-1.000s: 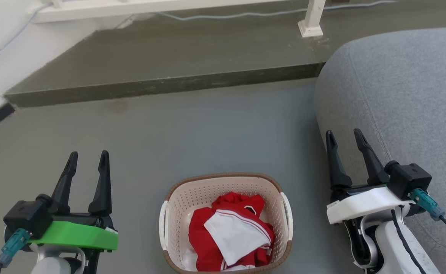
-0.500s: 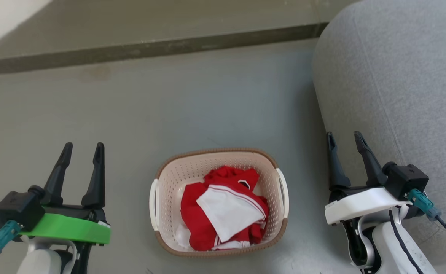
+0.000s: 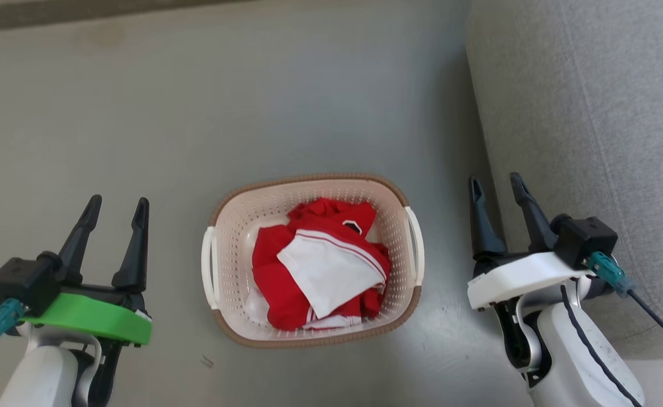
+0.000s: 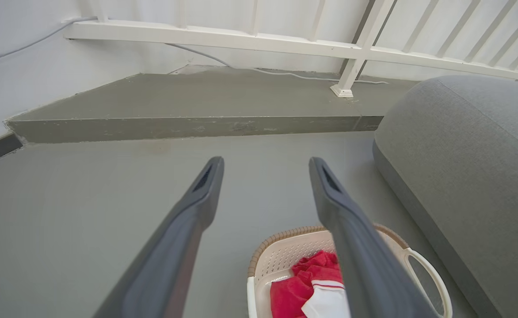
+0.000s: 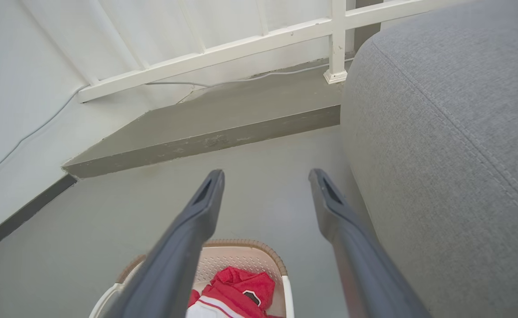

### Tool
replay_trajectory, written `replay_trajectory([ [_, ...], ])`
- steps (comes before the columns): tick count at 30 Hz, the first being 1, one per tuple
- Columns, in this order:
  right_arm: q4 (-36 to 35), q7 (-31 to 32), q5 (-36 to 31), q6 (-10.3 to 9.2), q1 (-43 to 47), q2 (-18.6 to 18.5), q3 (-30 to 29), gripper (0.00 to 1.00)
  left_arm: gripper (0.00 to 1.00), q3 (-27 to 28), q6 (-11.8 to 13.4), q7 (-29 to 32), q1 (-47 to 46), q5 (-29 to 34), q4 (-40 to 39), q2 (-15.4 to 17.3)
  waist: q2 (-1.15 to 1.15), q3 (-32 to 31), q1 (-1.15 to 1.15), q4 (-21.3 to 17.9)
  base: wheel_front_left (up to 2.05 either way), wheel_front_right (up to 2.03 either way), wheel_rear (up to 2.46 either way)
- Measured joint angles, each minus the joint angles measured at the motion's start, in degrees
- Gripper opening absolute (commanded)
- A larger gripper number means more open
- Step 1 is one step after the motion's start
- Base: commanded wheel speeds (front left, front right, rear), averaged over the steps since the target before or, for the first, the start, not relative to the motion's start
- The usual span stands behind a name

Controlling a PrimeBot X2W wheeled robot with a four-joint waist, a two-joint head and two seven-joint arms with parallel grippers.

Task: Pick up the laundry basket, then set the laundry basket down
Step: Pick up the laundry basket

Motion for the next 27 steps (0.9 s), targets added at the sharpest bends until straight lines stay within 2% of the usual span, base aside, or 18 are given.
replay_trajectory([
  [10, 5.5, -0.1, 3.6, -0.44, -3.8, -0.1, 2.1, 1.0, 1.0, -2.0, 0.0, 0.0, -4.7, -3.3, 5.2, 2.0, 0.0, 6.9, 0.0, -0.8, 0.0, 0.0, 0.0],
  [27, 16.0, -0.1, 10.2, -0.46, -12.3, -0.2, 8.7, 1.0, 1.0, -11.3, 0.0, 0.0, -12.7, -9.2, 16.0, 5.6, 0.0, 16.9, 0.0, -2.3, 0.0, 0.0, 0.0],
])
